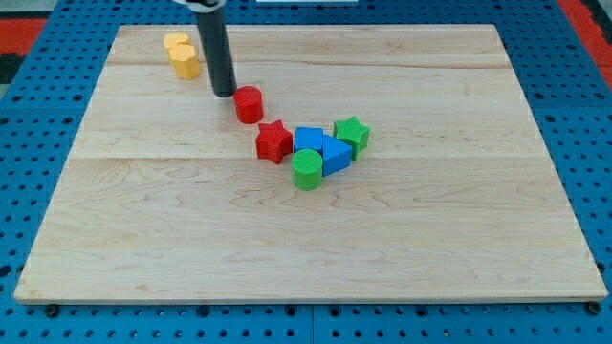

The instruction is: Push yellow heart into the group of blocks

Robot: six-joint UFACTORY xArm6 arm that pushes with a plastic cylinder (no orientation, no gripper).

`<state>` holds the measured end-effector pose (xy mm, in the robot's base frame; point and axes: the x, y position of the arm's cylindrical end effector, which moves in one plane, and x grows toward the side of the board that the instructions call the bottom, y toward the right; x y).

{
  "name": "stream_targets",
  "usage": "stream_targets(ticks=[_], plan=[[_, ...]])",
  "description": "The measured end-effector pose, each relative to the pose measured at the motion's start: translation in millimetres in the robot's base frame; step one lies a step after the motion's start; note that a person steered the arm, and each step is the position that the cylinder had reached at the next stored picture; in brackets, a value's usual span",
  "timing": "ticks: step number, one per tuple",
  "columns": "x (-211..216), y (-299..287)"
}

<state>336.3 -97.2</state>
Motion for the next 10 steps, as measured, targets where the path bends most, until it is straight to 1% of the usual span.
stream_targets(ticks=[2, 3, 4, 5, 6, 7, 8, 9, 10], plan=[[8.3, 30.2], [9.7, 30.2], [9.7, 17.0], [9.7, -8.5], [-15.6, -51.4], [-32.8, -135.6], [-85.4, -169.6], [-102.2, -130.8], [-98.1, -56.2]])
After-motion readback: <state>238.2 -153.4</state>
